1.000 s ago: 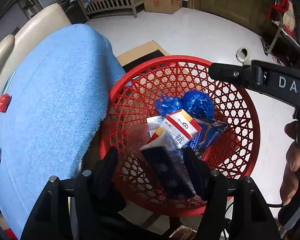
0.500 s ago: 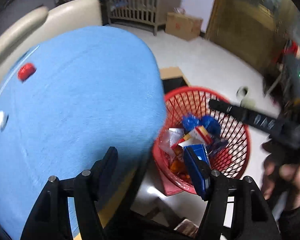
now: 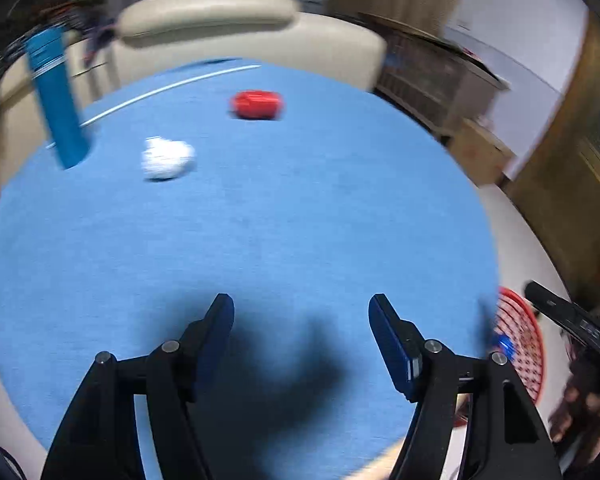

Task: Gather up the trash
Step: 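Move both tools back over the table toward the red bag and tissue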

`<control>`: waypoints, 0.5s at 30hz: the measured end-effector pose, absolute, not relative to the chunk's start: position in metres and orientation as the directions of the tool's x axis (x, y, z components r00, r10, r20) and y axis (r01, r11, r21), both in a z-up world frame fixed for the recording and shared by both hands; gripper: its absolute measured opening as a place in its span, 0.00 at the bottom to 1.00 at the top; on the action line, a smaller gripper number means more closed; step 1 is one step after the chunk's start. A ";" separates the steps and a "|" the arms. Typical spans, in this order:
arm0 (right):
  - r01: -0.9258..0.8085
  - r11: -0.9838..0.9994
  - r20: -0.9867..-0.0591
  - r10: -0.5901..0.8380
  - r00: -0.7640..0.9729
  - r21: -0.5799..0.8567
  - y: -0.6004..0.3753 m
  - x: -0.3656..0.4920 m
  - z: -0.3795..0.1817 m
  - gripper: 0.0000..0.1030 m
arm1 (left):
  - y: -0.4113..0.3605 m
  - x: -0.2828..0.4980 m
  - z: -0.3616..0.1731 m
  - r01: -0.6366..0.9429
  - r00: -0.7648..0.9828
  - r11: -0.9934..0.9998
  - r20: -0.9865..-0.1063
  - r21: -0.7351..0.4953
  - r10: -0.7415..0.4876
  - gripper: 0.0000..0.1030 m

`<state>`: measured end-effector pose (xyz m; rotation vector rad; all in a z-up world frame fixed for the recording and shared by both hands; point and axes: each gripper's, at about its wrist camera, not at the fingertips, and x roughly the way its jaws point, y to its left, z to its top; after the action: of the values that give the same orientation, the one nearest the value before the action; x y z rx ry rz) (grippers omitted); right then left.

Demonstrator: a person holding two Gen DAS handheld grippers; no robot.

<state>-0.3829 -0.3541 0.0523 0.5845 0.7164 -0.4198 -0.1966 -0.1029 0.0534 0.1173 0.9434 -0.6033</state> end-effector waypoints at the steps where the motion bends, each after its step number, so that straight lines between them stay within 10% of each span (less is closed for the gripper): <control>1: 0.535 0.772 -0.715 -0.154 0.682 0.344 -0.350 -0.375 0.053 0.58 | -0.094 -0.191 0.052 0.513 0.446 0.843 -0.788 -0.164 -0.424 0.69; 15: 0.415 0.884 -0.767 -0.111 0.632 0.214 -0.287 -0.252 0.048 0.64 | -0.010 -0.127 0.022 0.318 0.551 0.940 -0.782 -0.126 -0.291 0.69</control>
<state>-0.2525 -0.2865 0.0477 0.3937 0.8374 -0.3102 -0.1274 -0.0096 0.0217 0.0322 0.9196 -0.3607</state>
